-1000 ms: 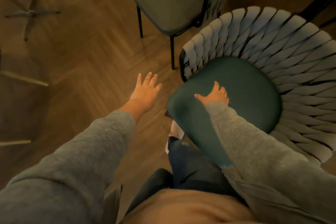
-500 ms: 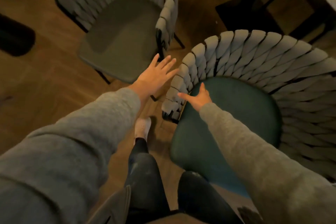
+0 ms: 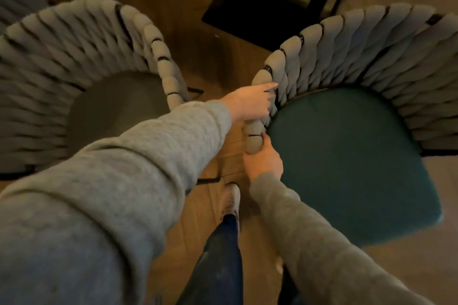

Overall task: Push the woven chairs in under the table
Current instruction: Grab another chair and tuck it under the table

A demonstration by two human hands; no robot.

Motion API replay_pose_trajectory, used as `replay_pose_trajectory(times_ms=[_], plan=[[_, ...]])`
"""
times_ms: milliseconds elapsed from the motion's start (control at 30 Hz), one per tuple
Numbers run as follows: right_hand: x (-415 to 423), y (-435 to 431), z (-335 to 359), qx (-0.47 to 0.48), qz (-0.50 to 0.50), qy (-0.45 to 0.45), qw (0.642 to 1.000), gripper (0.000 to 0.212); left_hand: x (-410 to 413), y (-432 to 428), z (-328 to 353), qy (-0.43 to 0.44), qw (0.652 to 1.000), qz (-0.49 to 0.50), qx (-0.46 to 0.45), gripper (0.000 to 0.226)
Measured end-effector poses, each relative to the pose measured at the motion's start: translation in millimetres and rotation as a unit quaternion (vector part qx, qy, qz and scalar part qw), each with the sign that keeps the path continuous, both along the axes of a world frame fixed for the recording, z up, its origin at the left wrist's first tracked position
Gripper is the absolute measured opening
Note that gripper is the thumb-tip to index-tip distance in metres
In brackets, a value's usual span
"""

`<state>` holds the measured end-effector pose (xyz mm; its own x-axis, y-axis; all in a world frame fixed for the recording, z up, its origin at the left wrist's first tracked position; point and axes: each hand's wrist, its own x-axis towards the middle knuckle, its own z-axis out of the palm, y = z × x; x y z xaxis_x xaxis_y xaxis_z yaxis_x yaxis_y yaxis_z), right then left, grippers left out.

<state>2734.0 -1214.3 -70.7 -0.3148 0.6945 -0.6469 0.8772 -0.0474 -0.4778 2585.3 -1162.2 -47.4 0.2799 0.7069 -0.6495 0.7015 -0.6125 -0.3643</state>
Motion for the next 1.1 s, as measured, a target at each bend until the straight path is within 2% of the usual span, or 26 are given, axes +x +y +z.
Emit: replay_pose_trajectory(times_ms=[67,267,567,767,967,1100], plan=[[-0.1,-0.8,0.2,0.018,0.006,0.000,1.000,0.060,-2.4,1.5,-3.2,0.006,0.999,-0.044,0.014,0.026],[20.7,-10.6,0.0,0.016,0.036,-0.023,0.999,0.060,16.3,-20.3,-0.6,-0.013,0.997,-0.047,0.056,0.026],[130.2,-59.8,7.4,0.026,0.156,-0.050,0.986,0.060,116.8,-104.2,-3.4,-0.061,0.995,0.052,0.065,0.026],[229.6,-100.2,11.0,0.006,0.227,-0.073,0.971,0.057,215.5,-175.9,3.3,-0.104,0.982,0.154,0.040,0.020],[323.0,-126.1,7.1,-0.012,0.273,-0.111,0.955,0.051,313.4,-219.5,11.3,-0.122,0.971,0.202,-0.041,0.020],[374.7,-126.4,15.3,-0.008,0.339,-0.137,0.931,0.051,369.9,-237.8,11.3,-0.137,0.963,0.225,-0.063,0.021]])
